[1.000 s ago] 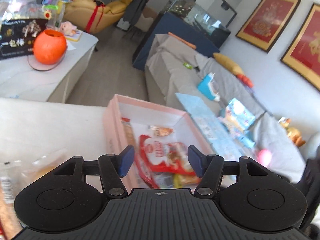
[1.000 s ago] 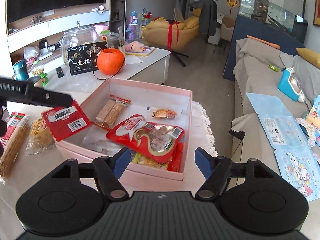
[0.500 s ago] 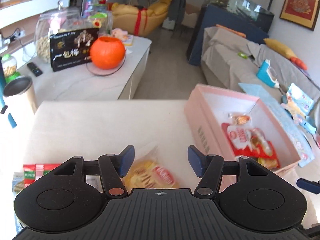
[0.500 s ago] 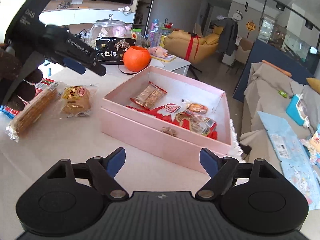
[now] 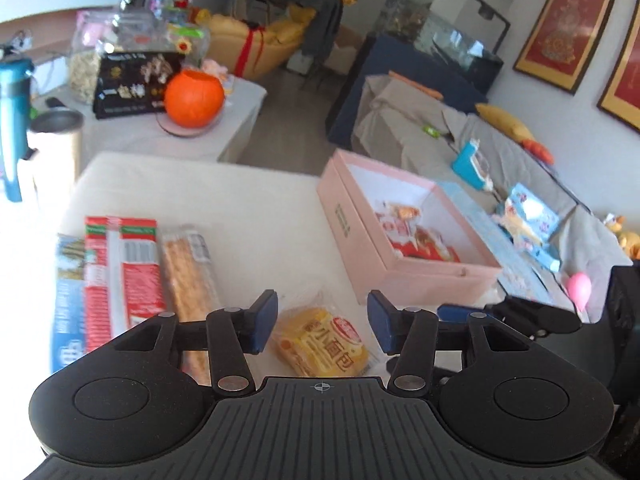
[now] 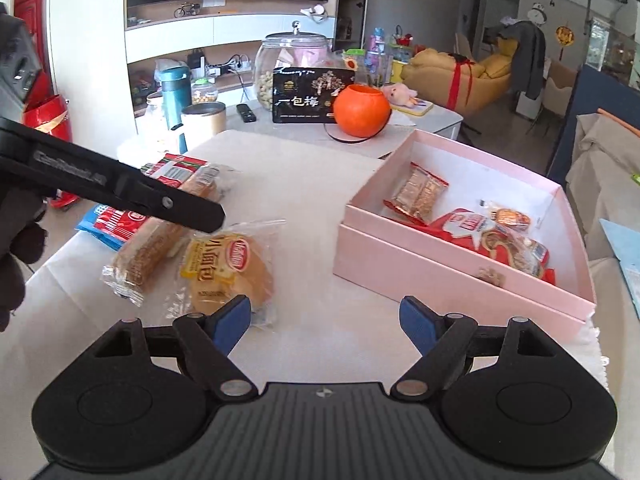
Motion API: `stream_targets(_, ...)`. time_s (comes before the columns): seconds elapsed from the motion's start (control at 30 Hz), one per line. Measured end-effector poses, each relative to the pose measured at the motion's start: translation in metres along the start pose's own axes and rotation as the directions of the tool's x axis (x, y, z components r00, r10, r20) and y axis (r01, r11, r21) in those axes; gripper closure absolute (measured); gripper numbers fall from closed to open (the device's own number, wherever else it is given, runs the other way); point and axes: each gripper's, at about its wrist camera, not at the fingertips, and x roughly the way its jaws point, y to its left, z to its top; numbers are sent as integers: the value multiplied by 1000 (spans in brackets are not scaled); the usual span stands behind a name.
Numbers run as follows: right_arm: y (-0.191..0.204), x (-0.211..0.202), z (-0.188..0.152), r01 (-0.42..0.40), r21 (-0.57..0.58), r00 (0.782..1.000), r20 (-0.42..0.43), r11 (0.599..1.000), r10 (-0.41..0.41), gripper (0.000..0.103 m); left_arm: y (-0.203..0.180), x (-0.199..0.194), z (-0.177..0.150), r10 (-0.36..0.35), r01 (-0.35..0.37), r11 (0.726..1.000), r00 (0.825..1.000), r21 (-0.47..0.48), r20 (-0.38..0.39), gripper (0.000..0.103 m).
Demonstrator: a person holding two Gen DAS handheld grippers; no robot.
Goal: Organize snacks
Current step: 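Move the left gripper to the red-and-white strip packet and grasp it, then hold the strip packet with the left gripper while the right gripper approaches the yellow bun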
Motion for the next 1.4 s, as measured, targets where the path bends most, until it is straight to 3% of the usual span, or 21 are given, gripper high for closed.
stream_targets(0.07, 9, 11, 9, -32, 16, 999, -8, 999, 32, 21, 6, -20, 3, 105, -104, 994, 992, -23, 75, 49)
stream_targets(0.1, 13, 18, 13, -48, 29, 999, -13, 998, 48, 21, 10, -26, 6, 177, -173, 984, 979, -44, 104, 49)
stream_targets(0.17, 20, 32, 23, -70, 66, 997, -23, 995, 72, 21, 22, -32, 9, 277, -268, 960, 953, -87, 124, 49)
stream_targets(0.23, 23, 44, 28, -91, 109, 995, -32, 990, 95, 21, 35, -36, 7, 326, -311, 941, 939, -135, 109, 49)
stream_targets(0.27, 24, 47, 28, -104, 121, 993, -39, 987, 109, 24, 42, -37, 5, 334, -316, 935, 937, -159, 103, 49)
stream_targets(0.33, 25, 46, 26, -124, 120, 990, -52, 985, 131, 48, 49, -38, 1, 340, -320, 930, 936, -180, 92, 48)
stream_targets(0.43, 19, 30, 16, -89, 89, 995, -40, 992, 92, 53, 57, -35, -2, 351, -329, 924, 932, -195, 90, 49)
stream_targets(0.53, 8, 13, 0, -22, 62, 999, -32, 998, 24, 53, 63, -25, -2, 374, -350, 913, 923, -208, 89, 49)
stream_targets(0.67, -16, -5, -17, 51, 89, 998, -39, 995, -47, 52, 57, 4, -1, 348, -338, 928, 936, -154, 45, 49)
stream_targets(0.83, -41, -9, -37, 120, 173, 992, -64, 978, -111, 25, 30, 40, -3, 402, -405, 913, 914, 51, 57, 48)
stream_targets(0.93, -50, -4, -47, 136, 232, 989, -83, 963, -120, 20, 22, 47, -1, 361, -363, 928, 932, 79, 39, 51)
stream_targets(1.03, -50, -2, -55, 163, 236, 986, -65, 958, -152, 17, 15, 48, -4, 330, -330, 938, 944, 110, 17, 72)
stream_targets(1.07, -48, -1, -56, 171, 224, 985, -64, 959, -160, 17, 13, 50, -6, 326, -324, 938, 945, 125, 0, 74)
stream_targets(1.23, -49, 0, -55, 176, 229, 984, -65, 957, -166, 13, 2, 47, -25, 198, -177, 967, 975, 184, -100, 74)
stream_targets(1.33, -47, 0, -55, 183, 227, 983, -65, 957, -172, 12, -5, 38, -30, 172, -142, 967, 977, 210, -130, 71)
stream_targets(1.4, -47, 1, -55, 185, 231, 982, -67, 955, -174, 11, -4, 29, -28, 165, -143, 974, 980, 178, -114, 71)
